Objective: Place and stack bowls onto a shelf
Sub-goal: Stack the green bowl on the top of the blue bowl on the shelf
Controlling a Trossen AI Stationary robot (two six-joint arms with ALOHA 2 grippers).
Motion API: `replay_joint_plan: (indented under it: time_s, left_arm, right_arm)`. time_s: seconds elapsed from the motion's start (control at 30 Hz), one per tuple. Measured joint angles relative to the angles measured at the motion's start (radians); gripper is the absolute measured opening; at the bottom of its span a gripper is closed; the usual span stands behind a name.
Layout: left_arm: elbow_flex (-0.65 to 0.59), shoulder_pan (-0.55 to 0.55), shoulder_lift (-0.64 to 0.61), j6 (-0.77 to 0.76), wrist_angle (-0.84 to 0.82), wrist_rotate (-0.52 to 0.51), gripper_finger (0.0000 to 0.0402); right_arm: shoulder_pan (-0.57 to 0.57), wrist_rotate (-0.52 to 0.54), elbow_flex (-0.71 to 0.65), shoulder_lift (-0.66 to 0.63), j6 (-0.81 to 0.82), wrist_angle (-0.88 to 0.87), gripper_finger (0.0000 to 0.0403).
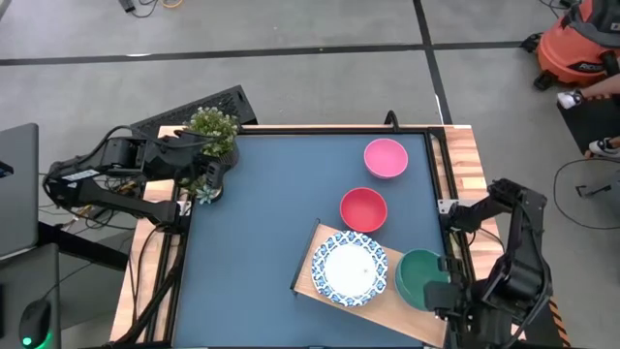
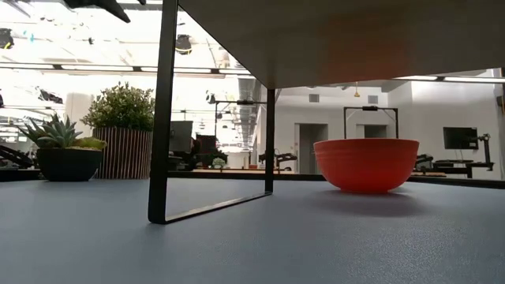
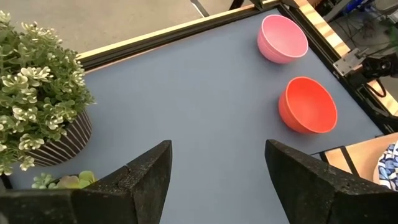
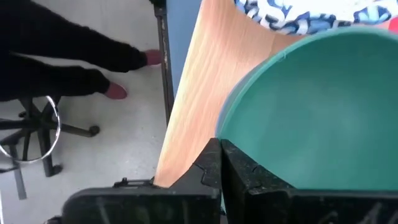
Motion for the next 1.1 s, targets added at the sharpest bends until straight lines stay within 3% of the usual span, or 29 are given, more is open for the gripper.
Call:
replay_joint_plan:
  time_s: [0.3,0.83,1.1]
  left_arm:
    - [0.0,0.0,0.032,0.001,0.008,0.013,0.0243]
    - [0.0,-0.003,0.052,0.001,0.007,0.035,0.0243]
    - [0.0,-0.003,0.051,0.001,0.008,0.027,0.0243]
  right_arm:
    - [-0.066,0.198,0.032,-0.012,-0.167,0.001,0.0031]
    - [-0.151,0.11,-0.086,-0.011,-0.253,0.001,0.0029]
    - [-0.152,0.132,-0.058,-0.016,-0.276,0.001,0.003]
